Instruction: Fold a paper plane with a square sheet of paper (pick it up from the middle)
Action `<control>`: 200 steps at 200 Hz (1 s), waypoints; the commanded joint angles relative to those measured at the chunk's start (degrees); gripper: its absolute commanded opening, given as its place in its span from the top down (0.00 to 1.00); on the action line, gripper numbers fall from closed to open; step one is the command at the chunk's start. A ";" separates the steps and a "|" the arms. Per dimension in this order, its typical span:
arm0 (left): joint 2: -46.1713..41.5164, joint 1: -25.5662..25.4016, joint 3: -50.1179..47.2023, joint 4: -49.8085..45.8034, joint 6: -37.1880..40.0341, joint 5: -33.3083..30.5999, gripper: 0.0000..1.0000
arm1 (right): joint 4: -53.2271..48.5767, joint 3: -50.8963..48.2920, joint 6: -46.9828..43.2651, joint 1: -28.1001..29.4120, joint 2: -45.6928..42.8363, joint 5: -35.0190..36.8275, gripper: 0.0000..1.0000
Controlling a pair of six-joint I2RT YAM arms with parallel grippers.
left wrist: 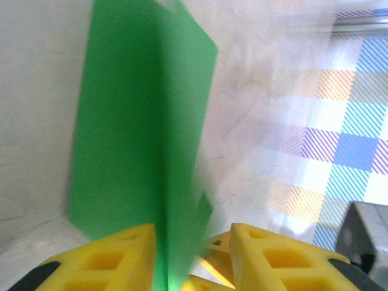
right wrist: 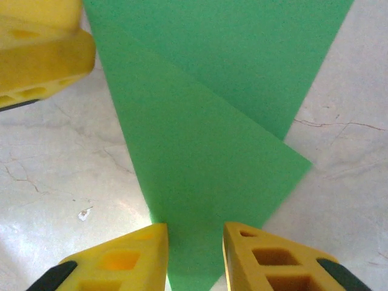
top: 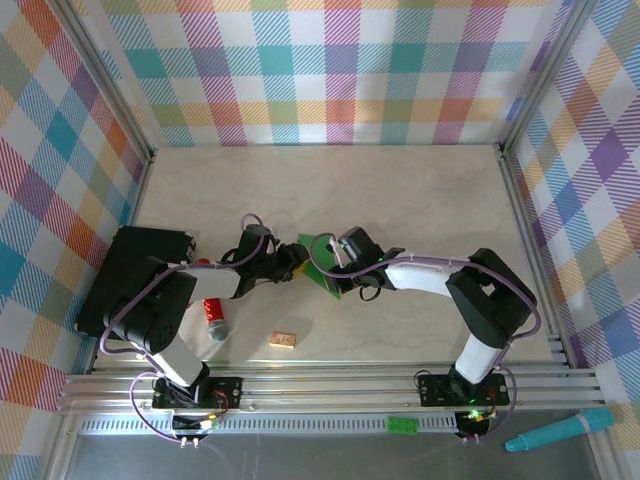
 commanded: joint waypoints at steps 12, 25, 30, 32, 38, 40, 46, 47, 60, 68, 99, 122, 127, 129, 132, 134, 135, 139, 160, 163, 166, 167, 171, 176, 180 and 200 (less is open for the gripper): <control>2.71 0.29 -1.73 8.67 1.14 3.48 0.55 | 1.84 0.66 1.47 -0.92 0.95 -2.76 0.69; 3.47 0.29 -1.82 8.68 1.52 3.74 0.54 | 2.16 0.50 1.63 -1.17 1.03 -3.54 0.69; 3.69 0.29 -1.82 8.45 1.68 3.84 0.53 | 2.23 0.47 1.59 -1.30 1.07 -3.72 0.69; 3.77 0.29 -1.82 8.30 1.80 3.89 0.53 | 2.23 0.46 1.57 -1.28 1.04 -3.81 0.69; 3.98 0.29 -1.82 7.88 2.18 3.87 0.52 | 2.26 0.50 1.72 -1.36 1.12 -3.98 0.69; 4.04 0.29 -1.82 7.69 2.28 3.86 0.52 | 2.28 0.53 1.72 -1.43 1.12 -4.05 0.69; 4.18 0.31 -1.81 7.16 2.70 3.95 0.52 | 2.39 0.55 1.83 -1.53 1.21 -4.17 0.69; 4.27 0.30 -1.81 7.08 2.77 3.98 0.52 | 2.40 0.55 1.82 -1.53 1.21 -4.18 0.69; 4.62 0.33 -1.51 6.22 3.56 4.41 0.52 | 2.40 0.68 2.06 -1.71 1.61 -4.40 0.70; 5.06 0.29 -1.32 6.29 3.82 4.93 0.52 | 2.23 0.79 2.20 -1.85 1.79 -4.58 0.71; 6.44 0.30 -0.29 6.04 4.81 6.19 0.53 | 1.30 1.47 2.72 -2.31 2.88 -4.30 0.76; 7.14 0.21 0.35 5.64 5.83 7.21 0.54 | 0.80 1.77 3.06 -2.61 3.24 -4.19 0.78; 7.25 0.23 0.56 5.35 6.06 7.44 0.55 | 0.74 1.78 3.11 -2.69 3.33 -4.19 0.78; 7.34 0.21 0.62 5.26 6.19 7.58 0.55 | 0.74 1.78 3.12 -2.69 3.39 -4.19 0.78; 7.36 0.20 0.72 5.06 6.32 7.64 0.55 | 0.71 1.78 3.18 -2.76 3.38 -4.19 0.78; 7.44 0.20 0.84 5.01 6.45 7.79 0.55 | 0.69 1.84 3.16 -2.75 3.45 -4.23 0.78; 7.43 0.20 0.87 4.94 6.53 7.87 0.55 | 0.67 1.85 3.14 -2.76 3.47 -4.25 0.78; 7.63 0.20 1.03 4.90 6.78 8.13 0.55 | 0.65 1.94 3.16 -2.85 3.52 -4.36 0.78; 8.15 0.16 1.82 4.11 8.03 9.24 0.57 | 0.33 2.21 3.35 -3.03 3.87 -4.62 0.79; 8.27 0.12 1.89 3.98 8.23 9.41 0.57 | 0.34 2.22 3.34 -3.04 3.87 -4.63 0.79; 8.27 0.14 1.99 3.88 8.42 9.56 0.57 | 0.30 2.29 3.38 -3.10 3.87 -4.63 0.79; 8.33 0.12 2.02 3.85 8.48 9.59 0.57 | 0.30 2.30 3.38 -3.11 3.86 -4.67 0.79; 8.38 0.11 2.11 3.62 8.76 9.74 0.57 | 0.30 2.30 3.39 -3.12 3.93 -4.71 0.79; 8.45 0.11 2.21 3.36 9.16 9.91 0.58 | 0.18 2.38 3.43 -3.12 3.94 -4.72 0.79; 8.48 0.11 2.37 3.10 9.41 10.04 0.59 | 0.17 2.39 3.39 -3.12 4.02 -4.72 0.79; 8.57 0.11 3.33 0.82 11.54 10.90 0.60 | -0.16 2.59 3.36 -3.30 4.20 -4.80 0.79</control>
